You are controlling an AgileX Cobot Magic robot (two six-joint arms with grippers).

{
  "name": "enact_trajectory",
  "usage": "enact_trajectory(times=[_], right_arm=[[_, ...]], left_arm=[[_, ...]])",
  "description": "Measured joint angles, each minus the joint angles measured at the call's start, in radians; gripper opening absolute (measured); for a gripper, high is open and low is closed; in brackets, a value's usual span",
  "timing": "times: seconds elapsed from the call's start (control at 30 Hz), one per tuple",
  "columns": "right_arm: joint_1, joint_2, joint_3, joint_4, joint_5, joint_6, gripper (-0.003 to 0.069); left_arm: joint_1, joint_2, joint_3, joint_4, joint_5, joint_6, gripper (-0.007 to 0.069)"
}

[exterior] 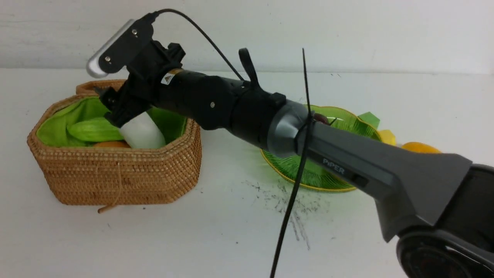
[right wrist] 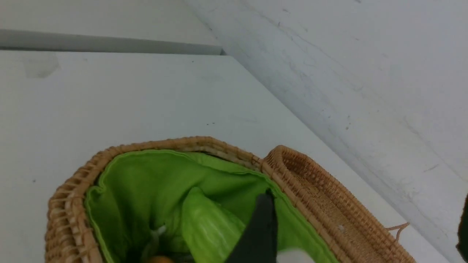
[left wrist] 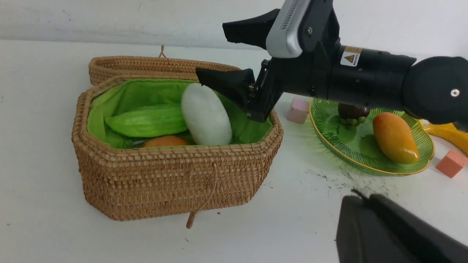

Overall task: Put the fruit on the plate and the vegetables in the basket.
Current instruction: Take a daikon with your right arm and place it on the basket on the left, then use the right arm to grab a banana and put it into the right plate

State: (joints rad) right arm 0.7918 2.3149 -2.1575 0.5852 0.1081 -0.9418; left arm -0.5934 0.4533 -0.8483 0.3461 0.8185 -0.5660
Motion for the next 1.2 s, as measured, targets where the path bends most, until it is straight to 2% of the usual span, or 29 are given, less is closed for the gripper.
enact_trajectory(times=[0.13,0.27,0.3,0.33,0.37,0.43,0.5,0.57,0.7,0.83,1.03,1.1,1.13,1.2], right_arm=[[0.0,-0.069,0.0,-0.011,0.179,0.035,0.0605],[-0.002,-0.197,-0.002,-0.12,0.523,0.222,0.041],[-0.002,-0.237,-0.006,-0.176,0.637,0.288,0.033],[-0.002,-0.237,-0.007,-0.176,0.655,0.298,0.0316],[-0.003,-0.286,-0.009,-0.264,0.799,0.368,0.0202],[-0.005,-0.336,-0.011,-0.376,0.96,0.45,0.0063],[-0.008,-0.367,-0.013,-0.471,1.065,0.512,0.0003],[-0.011,-0.389,-0.013,-0.567,1.127,0.57,-0.0015],[-0.034,-0.436,0.016,-0.708,1.144,0.672,-0.0015],[-0.123,-0.525,0.12,-0.803,1.142,0.784,-0.0015],[-0.438,-0.629,0.37,-0.803,1.142,0.877,-0.0008],[-0.591,-0.611,0.444,-0.76,1.117,0.917,0.0007],[-0.591,-0.608,0.444,-0.755,1.117,0.917,0.0009],[-0.73,-0.552,0.484,-0.662,1.056,0.951,0.0052]], left_arm=[[0.0,0.0,0.0,-0.002,0.001,0.0,0.0006],[0.0,0.0,0.0,-0.037,0.001,0.025,0.0007],[0.0,0.0,0.0,-0.063,0.001,0.052,0.0007],[0.0,0.0,0.0,-0.063,0.001,0.058,0.0007],[0.0,0.0,0.0,-0.113,0.001,0.112,0.0007],[0.0,0.0,0.0,-0.194,0.001,0.192,0.0007],[0.0,0.0,0.0,-0.276,0.001,0.261,0.0007],[0.0,0.0,0.0,-0.371,0.0,0.344,0.0007],[0.0,0.001,0.0,-0.525,-0.003,0.477,0.0008],[0.0,0.001,0.0,-0.646,-0.008,0.579,0.0012],[0.0,0.001,0.0,-0.704,0.009,0.635,0.0017],[0.0,0.001,0.0,-0.706,0.016,0.64,0.0019],[0.0,0.001,0.0,-0.706,0.016,0.64,0.0019],[0.0,0.001,0.0,-0.706,0.016,0.642,0.0021]])
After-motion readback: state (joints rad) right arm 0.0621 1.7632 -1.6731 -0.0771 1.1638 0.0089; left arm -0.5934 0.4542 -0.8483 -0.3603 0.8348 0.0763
